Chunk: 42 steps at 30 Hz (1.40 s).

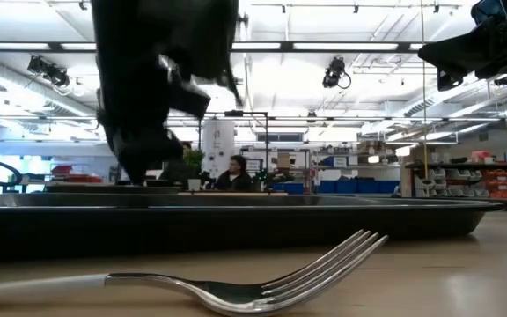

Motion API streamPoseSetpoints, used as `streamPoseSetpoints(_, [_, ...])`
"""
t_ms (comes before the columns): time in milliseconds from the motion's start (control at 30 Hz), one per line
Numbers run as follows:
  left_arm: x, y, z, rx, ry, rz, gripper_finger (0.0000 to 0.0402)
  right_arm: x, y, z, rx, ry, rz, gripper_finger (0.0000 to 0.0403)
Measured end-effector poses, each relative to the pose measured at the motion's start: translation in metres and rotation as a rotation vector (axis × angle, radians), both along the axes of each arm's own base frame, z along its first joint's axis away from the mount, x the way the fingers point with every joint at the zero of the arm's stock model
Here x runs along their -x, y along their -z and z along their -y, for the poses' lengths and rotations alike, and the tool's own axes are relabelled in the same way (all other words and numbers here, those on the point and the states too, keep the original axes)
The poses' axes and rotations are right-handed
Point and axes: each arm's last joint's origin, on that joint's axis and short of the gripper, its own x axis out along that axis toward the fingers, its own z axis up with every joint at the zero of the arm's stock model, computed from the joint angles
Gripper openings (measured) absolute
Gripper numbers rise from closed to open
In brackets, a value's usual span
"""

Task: Pick and place plate/cup/fork/spoon on tray
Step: Move the black tray to the center of the table

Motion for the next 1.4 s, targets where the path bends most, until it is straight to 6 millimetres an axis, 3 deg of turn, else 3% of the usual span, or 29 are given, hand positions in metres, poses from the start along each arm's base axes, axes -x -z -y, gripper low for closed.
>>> streamPoseSetpoints(300, [0.0,0.022,-0.055,0.041,-0.116,-0.005,0.002,0.0,0.0,0.0,0.0,0.001,0.0,0.0038])
streamPoseSetpoints(600, [-0.041,0.023,-0.075,0.099,0.059,0.273,0.0015,0.0,0.0,0.0,0.0,0.001,0.0,0.0038])
streamPoseSetpoints(833, [-0.062,0.019,-0.074,0.1,0.204,0.428,0.0012,0.0,0.0,0.0,0.0,0.0,0.0,0.0038])
streamPoseSetpoints(967, [-0.063,0.017,-0.075,0.09,0.252,0.397,0.0012,0.0,0.0,0.0,0.0,0.0,0.0,0.0038])
streamPoseSetpoints(1067, [-0.057,0.01,-0.063,0.114,0.235,0.366,0.0012,0.0,0.0,0.0,0.0,0.001,0.0,0.0038])
streamPoseSetpoints(1267, [-0.031,-0.013,-0.014,0.143,0.184,0.364,0.0011,0.0,-0.001,0.0,0.0,-0.003,0.006,0.0038])
streamPoseSetpoints(1400, [-0.009,-0.018,-0.004,0.113,0.066,0.29,0.0011,0.0,-0.002,0.0,0.001,-0.003,0.02,0.0038])
